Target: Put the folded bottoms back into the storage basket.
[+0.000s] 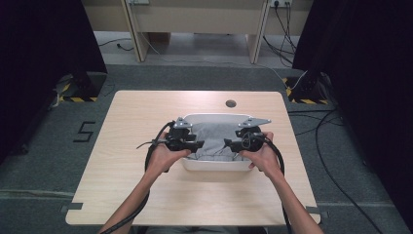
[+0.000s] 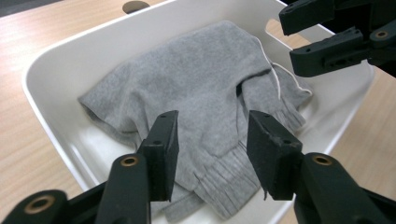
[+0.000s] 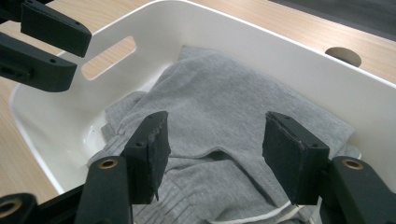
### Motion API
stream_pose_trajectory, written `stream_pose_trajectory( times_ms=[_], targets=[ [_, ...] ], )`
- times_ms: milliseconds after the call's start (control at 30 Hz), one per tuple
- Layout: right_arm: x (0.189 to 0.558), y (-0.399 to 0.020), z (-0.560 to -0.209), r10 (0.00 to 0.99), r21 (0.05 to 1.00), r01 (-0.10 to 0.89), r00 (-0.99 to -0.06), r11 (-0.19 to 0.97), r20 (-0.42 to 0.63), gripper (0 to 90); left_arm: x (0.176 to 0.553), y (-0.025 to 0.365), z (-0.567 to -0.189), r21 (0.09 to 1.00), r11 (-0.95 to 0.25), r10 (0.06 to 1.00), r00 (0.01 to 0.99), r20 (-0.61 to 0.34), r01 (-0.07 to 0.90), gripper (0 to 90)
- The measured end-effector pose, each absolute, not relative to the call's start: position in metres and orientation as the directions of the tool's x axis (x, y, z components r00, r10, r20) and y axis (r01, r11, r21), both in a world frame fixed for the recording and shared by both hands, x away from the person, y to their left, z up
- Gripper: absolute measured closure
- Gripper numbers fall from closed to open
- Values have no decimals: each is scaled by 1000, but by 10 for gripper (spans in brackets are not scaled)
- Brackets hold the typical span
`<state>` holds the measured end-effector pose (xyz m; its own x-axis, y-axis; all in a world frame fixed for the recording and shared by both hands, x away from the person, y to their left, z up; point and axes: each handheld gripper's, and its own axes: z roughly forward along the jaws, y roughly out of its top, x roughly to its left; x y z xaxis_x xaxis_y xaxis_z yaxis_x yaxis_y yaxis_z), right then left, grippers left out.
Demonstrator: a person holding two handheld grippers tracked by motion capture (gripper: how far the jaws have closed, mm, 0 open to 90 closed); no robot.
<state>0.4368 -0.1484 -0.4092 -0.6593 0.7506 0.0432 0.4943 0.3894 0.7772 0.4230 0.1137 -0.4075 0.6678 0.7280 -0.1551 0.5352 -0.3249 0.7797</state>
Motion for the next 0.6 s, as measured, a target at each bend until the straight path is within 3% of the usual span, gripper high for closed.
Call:
stream_pose_trajectory(
  times_ms=[167,600],
  targets=[
    [431,-149,-411,744,785,487,-666,382,51,415,414,121,-406,777,-287,700,676,-229,560,442],
    [414,-154,-408,739,807,477,-669,348,76,358,392,132,-400,798,-294,705,683,-191,526,292]
  ],
)
